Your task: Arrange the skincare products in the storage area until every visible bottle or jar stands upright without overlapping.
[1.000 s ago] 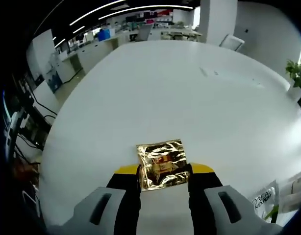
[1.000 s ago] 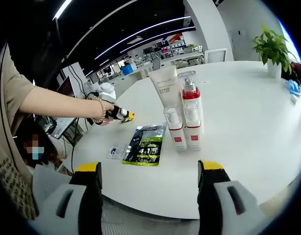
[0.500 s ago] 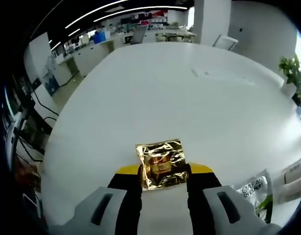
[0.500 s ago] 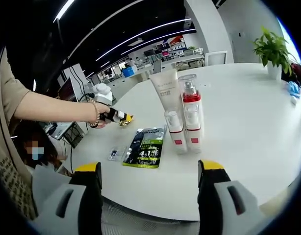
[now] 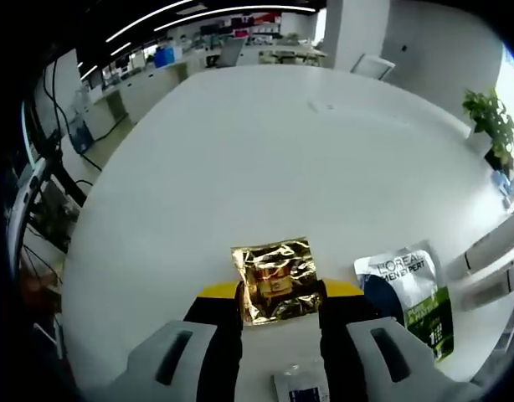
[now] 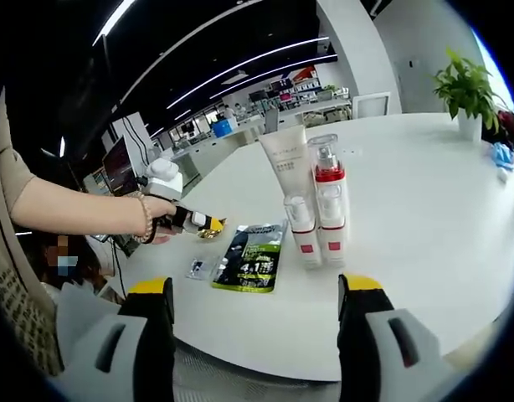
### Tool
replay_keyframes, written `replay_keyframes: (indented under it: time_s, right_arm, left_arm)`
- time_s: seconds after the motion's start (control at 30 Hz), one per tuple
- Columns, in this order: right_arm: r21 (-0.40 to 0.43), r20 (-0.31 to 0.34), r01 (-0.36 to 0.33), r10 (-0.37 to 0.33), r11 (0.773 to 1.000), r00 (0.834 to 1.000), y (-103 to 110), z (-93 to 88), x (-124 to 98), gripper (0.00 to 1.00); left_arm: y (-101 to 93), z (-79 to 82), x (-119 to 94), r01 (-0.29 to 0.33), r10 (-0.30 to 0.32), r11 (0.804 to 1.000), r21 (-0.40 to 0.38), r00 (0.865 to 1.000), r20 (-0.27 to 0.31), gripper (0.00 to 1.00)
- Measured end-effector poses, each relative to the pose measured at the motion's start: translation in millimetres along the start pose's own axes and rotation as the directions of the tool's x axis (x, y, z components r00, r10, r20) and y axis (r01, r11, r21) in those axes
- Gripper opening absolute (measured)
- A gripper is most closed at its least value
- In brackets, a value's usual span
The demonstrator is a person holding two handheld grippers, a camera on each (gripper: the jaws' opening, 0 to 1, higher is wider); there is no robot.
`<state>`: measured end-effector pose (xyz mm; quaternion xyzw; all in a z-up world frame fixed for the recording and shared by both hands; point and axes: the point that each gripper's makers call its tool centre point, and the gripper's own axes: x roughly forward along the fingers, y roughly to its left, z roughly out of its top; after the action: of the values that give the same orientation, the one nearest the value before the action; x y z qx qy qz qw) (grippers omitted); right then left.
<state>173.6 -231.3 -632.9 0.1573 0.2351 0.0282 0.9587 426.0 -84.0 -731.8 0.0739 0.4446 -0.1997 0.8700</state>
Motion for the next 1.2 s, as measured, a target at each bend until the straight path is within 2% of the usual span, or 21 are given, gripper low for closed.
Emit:
replay_keyframes:
  time_s: [0.2,0.5,0.93,1.03,1.2]
  right_arm:
    - [-0.003,0.005,-0.005,0.005,1.0,1.0,0.1,0.2,-0.1,0.81]
    - [-0.003,0.008,-0.004,0.004,1.0,1.0,1.4,1.1,-0.3,0.81]
    - [-0.007,0.003,-0.003,0.003,1.0,1.0,2.2,1.1,0.3,0.81]
    - [-0.009,0.003,-0.003,0.003,1.0,1.0,3.2,1.6,0.2,0.81]
    - [-0.019,0.001,-0.006,0.006,1.0,1.0,4.8,1.5,0.4,0.81]
  left_arm:
    - [-10.4,-11.0,-1.3,0.024,-0.024,1.0,-0.007,1.0,-0.01,0.32]
    - [-20.0,-16.8,3.1,0.034,-0.033,0.999,0.008,0.999,-0.028,0.32]
    - [-18.9,-21.0,3.1,0.029,-0.028,0.999,0.025,0.999,-0.039,0.37]
    - [-19.0,-21.0,-1.2,0.039,-0.038,0.999,0.017,0.999,-0.038,0.43]
    - [-14.8,-17.7,-14.0,0.045,-0.045,0.999,0.012,0.999,-0.016,0.46]
